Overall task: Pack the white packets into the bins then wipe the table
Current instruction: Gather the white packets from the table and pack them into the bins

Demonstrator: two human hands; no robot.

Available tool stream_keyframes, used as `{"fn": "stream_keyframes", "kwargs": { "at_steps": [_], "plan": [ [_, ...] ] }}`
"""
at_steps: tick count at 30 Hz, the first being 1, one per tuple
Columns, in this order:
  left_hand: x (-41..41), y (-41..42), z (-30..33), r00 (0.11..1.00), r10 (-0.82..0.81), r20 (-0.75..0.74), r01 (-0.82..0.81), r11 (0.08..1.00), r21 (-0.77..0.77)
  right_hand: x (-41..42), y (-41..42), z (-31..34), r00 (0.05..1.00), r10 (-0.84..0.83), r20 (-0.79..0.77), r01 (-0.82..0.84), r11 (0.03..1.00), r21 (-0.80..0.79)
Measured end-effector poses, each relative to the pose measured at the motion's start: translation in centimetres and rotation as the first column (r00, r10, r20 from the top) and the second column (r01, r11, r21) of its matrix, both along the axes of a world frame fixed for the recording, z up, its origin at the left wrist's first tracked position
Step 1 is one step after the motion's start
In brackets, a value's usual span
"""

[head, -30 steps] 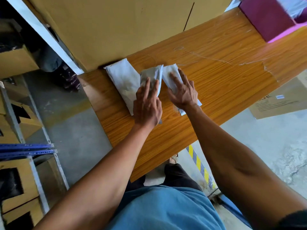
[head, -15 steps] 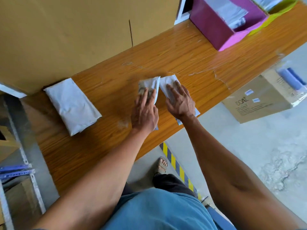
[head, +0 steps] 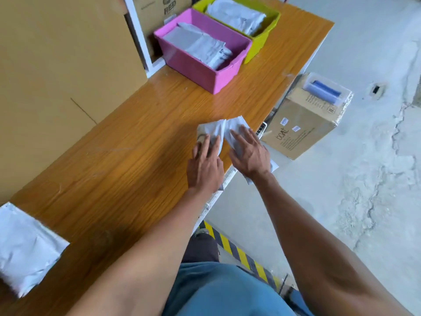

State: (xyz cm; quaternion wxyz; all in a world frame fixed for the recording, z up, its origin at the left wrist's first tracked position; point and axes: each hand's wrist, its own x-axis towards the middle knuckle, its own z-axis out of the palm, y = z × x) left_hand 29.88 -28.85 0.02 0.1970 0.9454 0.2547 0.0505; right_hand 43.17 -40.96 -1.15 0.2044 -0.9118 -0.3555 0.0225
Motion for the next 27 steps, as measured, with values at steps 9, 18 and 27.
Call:
{"fn": "stream_keyframes", "kwargs": {
  "at_steps": [9, 18, 27],
  "plan": [
    [11.2, -2.6, -2.9, 0.974, -0.196, 0.109, 0.208, 0.972, -0.112, 8.7, -5.4, 0.4, 0.98, -0.2, 0.004, 0.2, 0.98, 0.012],
    [24.6, -1.9, -3.3, 0.967, -0.244, 0.078, 0.241, 0.97, 0.042, 21.1, -5.5, -0.3, 0.968, -0.251, -0.006, 0.25, 0.968, -0.027],
    [37.4, -1.2, -2.3, 0.971, -0.228, 0.066, 0.229, 0.973, -0.003, 34.5, -4.3, 0.6, 0.963, -0.27, -0.012, 0.27, 0.962, -0.034]
  ]
}}
